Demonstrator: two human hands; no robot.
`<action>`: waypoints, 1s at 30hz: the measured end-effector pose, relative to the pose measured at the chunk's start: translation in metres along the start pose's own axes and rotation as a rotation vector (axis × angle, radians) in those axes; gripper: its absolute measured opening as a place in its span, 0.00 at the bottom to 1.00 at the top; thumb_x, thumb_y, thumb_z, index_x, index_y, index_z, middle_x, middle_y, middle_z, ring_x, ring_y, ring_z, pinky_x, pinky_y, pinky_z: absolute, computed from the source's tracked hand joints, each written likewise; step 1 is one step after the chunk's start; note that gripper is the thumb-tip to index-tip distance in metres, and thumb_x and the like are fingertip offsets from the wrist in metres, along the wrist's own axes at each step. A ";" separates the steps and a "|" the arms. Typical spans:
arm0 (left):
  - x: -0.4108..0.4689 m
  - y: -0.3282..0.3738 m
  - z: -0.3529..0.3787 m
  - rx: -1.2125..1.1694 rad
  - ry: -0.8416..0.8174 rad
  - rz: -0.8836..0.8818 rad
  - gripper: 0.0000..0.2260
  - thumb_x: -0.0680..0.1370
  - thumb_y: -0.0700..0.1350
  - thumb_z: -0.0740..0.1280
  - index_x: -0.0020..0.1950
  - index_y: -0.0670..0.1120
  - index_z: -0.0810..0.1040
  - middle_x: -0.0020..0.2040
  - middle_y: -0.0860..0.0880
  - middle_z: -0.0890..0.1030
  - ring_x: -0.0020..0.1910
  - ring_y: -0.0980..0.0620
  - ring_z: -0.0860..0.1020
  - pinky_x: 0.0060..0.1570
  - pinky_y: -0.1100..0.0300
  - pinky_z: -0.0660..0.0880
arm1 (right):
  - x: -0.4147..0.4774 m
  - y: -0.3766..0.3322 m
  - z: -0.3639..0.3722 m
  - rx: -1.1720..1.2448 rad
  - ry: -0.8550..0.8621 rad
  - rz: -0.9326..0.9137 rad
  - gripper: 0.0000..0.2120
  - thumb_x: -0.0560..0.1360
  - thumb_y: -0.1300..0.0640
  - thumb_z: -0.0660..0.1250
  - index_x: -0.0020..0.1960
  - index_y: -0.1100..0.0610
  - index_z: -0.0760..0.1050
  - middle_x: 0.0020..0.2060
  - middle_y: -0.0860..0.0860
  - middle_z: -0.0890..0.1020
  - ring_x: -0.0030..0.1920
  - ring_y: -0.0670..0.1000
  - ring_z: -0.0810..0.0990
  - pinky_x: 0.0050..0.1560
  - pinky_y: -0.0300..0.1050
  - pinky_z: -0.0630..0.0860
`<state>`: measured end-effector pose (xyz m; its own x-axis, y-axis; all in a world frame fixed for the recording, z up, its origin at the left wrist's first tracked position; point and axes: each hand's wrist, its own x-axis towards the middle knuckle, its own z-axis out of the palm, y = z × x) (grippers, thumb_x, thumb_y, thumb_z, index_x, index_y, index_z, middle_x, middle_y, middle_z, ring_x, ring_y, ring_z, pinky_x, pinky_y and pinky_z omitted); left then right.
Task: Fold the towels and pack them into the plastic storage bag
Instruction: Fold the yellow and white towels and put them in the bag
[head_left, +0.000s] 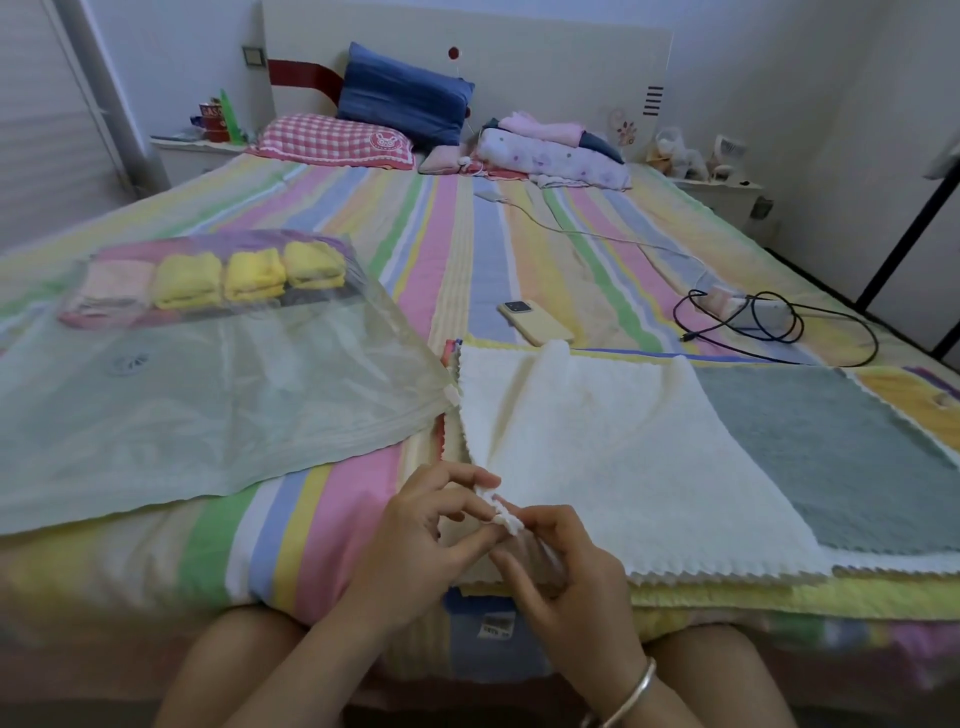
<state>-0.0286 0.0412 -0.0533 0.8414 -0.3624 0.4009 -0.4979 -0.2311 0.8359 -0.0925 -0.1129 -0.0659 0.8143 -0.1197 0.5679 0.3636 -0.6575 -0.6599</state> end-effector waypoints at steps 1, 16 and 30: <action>0.001 0.000 0.001 0.013 -0.005 0.012 0.06 0.70 0.56 0.73 0.42 0.55 0.85 0.54 0.61 0.80 0.60 0.55 0.76 0.54 0.57 0.76 | 0.000 0.001 0.000 -0.019 0.005 0.001 0.10 0.73 0.42 0.65 0.52 0.41 0.70 0.39 0.34 0.80 0.37 0.35 0.79 0.35 0.26 0.72; 0.124 -0.001 0.015 0.724 -0.299 0.428 0.19 0.77 0.58 0.63 0.58 0.47 0.82 0.73 0.49 0.69 0.71 0.43 0.69 0.59 0.47 0.75 | 0.080 -0.031 -0.106 0.014 0.139 -0.067 0.07 0.74 0.63 0.68 0.48 0.52 0.77 0.43 0.39 0.82 0.43 0.41 0.82 0.41 0.44 0.79; 0.088 0.006 0.088 0.482 -0.011 -0.068 0.34 0.76 0.63 0.57 0.78 0.50 0.55 0.79 0.45 0.49 0.78 0.46 0.43 0.76 0.51 0.47 | 0.059 -0.025 -0.146 0.059 0.129 -0.079 0.08 0.74 0.62 0.65 0.46 0.49 0.76 0.42 0.42 0.84 0.45 0.43 0.83 0.44 0.38 0.79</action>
<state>0.0244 -0.0714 -0.0459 0.8742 -0.3410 0.3457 -0.4851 -0.6451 0.5903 -0.1195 -0.2124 0.0558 0.7184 -0.1663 0.6755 0.4538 -0.6239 -0.6362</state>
